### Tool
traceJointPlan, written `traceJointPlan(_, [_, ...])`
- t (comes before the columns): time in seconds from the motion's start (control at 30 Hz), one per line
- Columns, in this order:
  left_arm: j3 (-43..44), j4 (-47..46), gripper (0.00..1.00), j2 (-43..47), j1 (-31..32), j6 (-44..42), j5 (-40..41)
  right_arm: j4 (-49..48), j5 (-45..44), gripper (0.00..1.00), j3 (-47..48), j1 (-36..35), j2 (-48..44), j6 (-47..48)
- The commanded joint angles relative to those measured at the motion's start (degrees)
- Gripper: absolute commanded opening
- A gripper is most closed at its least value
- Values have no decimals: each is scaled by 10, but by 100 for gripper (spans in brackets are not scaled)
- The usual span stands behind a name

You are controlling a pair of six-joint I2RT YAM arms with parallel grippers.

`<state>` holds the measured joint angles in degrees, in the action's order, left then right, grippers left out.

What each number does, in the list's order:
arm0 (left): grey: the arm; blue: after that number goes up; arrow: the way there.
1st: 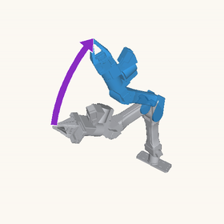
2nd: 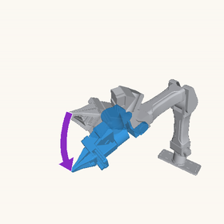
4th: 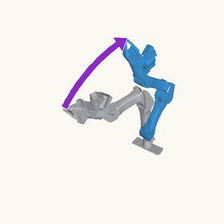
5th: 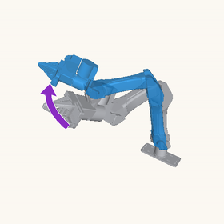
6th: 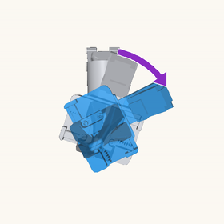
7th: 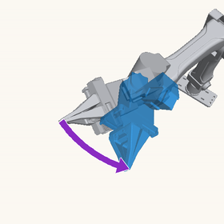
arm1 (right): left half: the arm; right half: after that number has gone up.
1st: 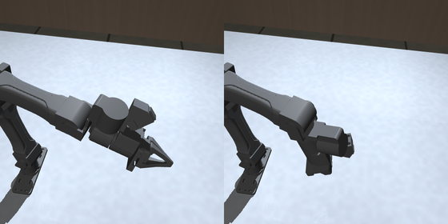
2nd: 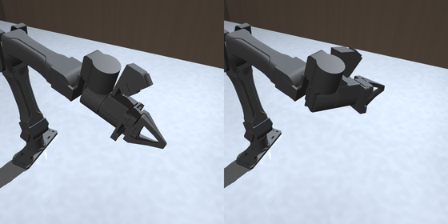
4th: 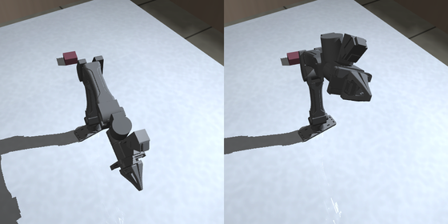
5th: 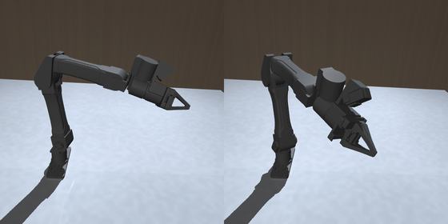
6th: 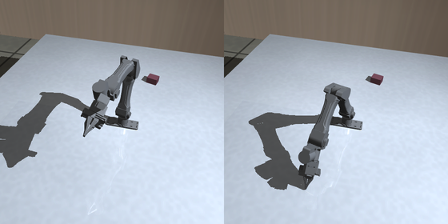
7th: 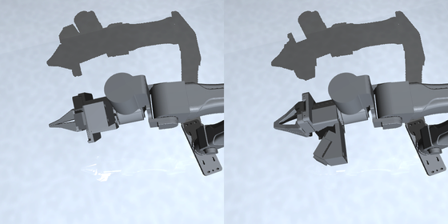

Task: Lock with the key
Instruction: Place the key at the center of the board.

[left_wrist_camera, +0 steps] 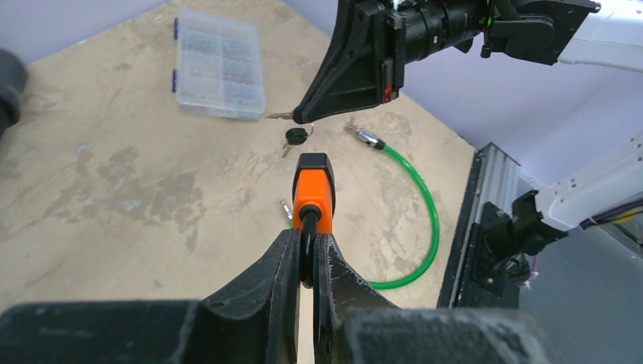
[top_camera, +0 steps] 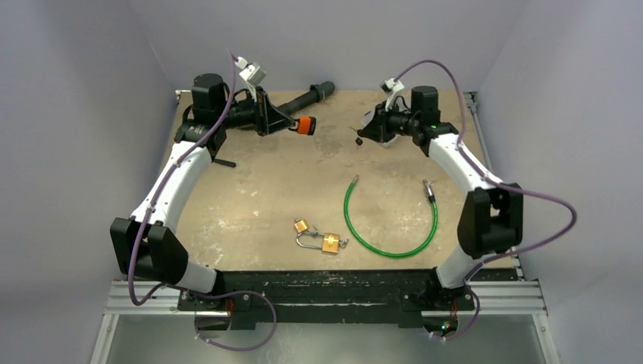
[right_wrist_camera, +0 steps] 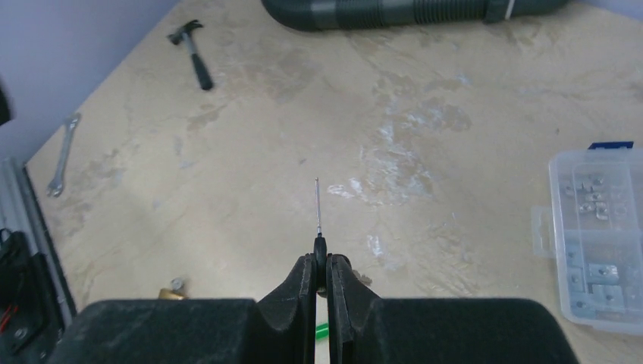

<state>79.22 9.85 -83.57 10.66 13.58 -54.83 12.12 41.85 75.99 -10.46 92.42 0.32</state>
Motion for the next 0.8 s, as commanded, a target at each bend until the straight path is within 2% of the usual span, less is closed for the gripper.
traceJointPlan(0.0, [1,25,0,16,-7,-36,54,-85,-91,0,63,-32,56,-42])
traceJointPlan(0.3, [-7,63,0,27,-7,-62,83,-102,-94,0,168,-78,200,-72])
traceJointPlan(0.53, [-6,84,0,40,-43,-49,105,-179,-87,0,187,-128,261,-179])
traceJointPlan(0.77, [-9,119,0,47,-49,-70,115,-192,-85,0,194,-151,284,-193])
